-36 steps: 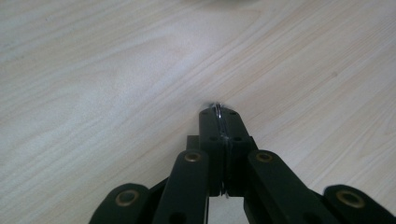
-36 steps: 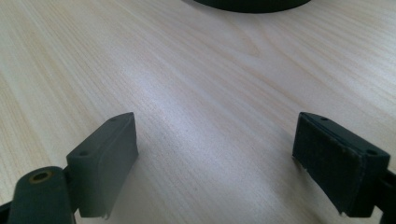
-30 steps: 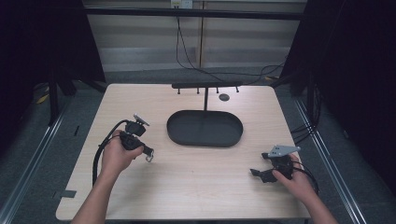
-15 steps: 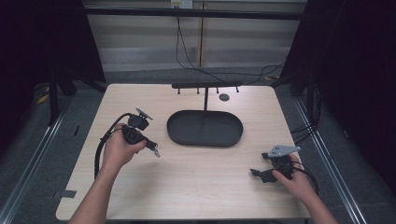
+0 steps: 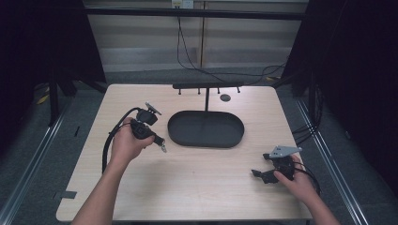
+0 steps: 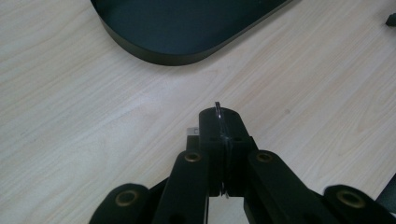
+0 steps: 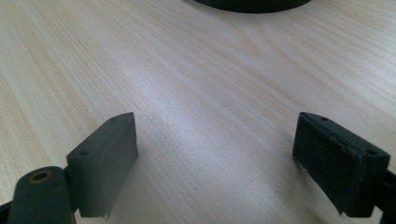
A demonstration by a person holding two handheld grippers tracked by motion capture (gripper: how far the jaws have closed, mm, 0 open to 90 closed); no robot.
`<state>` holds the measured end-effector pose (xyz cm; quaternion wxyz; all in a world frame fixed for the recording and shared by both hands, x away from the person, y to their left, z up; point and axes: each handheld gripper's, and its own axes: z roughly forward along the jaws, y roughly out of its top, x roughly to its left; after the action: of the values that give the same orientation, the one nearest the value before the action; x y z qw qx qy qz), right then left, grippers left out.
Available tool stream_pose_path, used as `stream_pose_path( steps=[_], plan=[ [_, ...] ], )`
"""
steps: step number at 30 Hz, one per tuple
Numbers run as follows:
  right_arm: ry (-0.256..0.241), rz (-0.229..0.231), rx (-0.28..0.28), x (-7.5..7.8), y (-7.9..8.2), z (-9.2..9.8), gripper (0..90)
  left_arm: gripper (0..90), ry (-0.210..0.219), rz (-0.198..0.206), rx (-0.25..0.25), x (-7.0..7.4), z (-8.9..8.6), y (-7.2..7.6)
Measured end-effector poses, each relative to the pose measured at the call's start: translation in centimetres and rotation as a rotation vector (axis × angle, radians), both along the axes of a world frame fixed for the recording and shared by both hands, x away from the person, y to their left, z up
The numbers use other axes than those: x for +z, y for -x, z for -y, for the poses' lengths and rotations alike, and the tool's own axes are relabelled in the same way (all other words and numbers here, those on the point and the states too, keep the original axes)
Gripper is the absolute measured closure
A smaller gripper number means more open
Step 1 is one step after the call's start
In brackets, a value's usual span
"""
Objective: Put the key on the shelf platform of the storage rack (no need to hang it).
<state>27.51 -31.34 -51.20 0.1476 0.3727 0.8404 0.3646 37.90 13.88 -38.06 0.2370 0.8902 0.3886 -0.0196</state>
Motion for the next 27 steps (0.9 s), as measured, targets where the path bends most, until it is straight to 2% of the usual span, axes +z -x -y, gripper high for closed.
stream_pose_path(
  steps=[7,10,19,22,27],
  plan=[
    [0.0,0.0,0.0,0.0,0.0,0.0,13.5,89.1,-0.006,-0.003,-0.01,0.7,0.7,-0.4],
    [0.0,0.001,0.001,0.0,0.0,0.0,13.5,89.1,0.009,-0.002,-0.012,1.0,1.1,-0.7],
    [0.0,0.001,0.001,0.0,0.0,0.0,13.5,89.1,0.01,0.021,-0.025,2.3,2.2,-1.1],
    [0.0,0.0,0.0,0.0,0.0,0.0,13.5,89.1,-0.001,0.022,-0.041,2.6,2.4,-1.3],
    [0.0,0.0,0.0,0.0,0.0,0.0,13.5,89.1,0.006,0.031,-0.031,3.2,2.7,-1.5]
  ],
)
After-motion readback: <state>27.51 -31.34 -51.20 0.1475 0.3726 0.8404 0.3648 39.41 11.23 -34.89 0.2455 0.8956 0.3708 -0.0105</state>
